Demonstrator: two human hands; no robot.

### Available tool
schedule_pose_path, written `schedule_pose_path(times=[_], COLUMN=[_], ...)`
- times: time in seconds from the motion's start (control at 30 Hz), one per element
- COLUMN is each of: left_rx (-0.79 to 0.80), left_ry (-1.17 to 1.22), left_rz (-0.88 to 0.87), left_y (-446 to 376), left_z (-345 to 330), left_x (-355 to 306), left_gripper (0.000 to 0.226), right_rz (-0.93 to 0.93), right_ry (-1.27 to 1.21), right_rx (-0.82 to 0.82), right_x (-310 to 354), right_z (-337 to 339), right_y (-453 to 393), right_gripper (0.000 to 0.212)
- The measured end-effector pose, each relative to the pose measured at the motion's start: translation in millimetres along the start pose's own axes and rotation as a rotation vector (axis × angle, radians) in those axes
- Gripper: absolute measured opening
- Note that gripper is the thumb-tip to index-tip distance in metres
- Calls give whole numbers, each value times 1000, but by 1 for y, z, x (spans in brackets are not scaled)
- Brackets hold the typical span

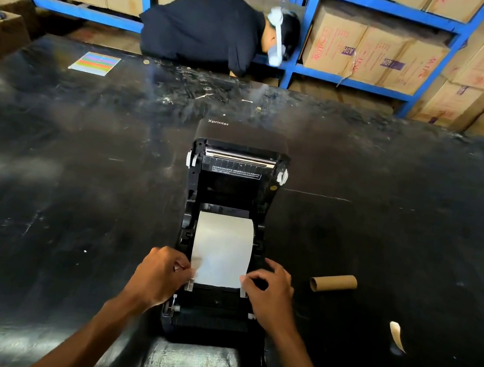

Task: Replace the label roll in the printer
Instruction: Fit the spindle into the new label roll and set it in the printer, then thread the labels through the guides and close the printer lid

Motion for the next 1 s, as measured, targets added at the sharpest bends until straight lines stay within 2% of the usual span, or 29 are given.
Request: schedule_pose_path(times=[0.27, 0.37, 0.5, 0.67, 0.8, 0.93, 1.0], left_rx=[79, 91, 59, 112, 90, 154, 168], left_ry=[13, 20, 131, 61, 119, 65, 52], left_rz=[78, 103, 205, 156, 187, 162, 171], left_y=[-5, -6, -9, -9, -9, -9, -10], left_z=[1, 2, 3, 0, 2, 3, 4], left_x=[-6, -8, -2, -4, -1, -5, -6], left_gripper=[28, 24, 16, 18, 14, 28, 25], right_rz=[-1, -28, -11, -15, -22, -42, -45], right_ry=[-10, -142, -75, -86, -45, -65, -72], right_rx=[190, 158, 206, 191, 211, 198, 179], right_x=[-4, -11, -14, -14, -13, -15, -18], right_z=[1, -1, -1, -1, -1, 0, -1], right_y=[-12, -13, -14, -14, -13, -17, -17], right_gripper=[16, 19, 17, 14, 18, 17, 17])
Point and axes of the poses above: each hand's wrist, its own y-axis away from the middle knuckle, its own z-axis out of the back of the hand, x = y × z, the point moved 5 cm from there along -y, towards the middle knuckle, and after that the axes turned 11 degrees about z, right-handed, at the moved point
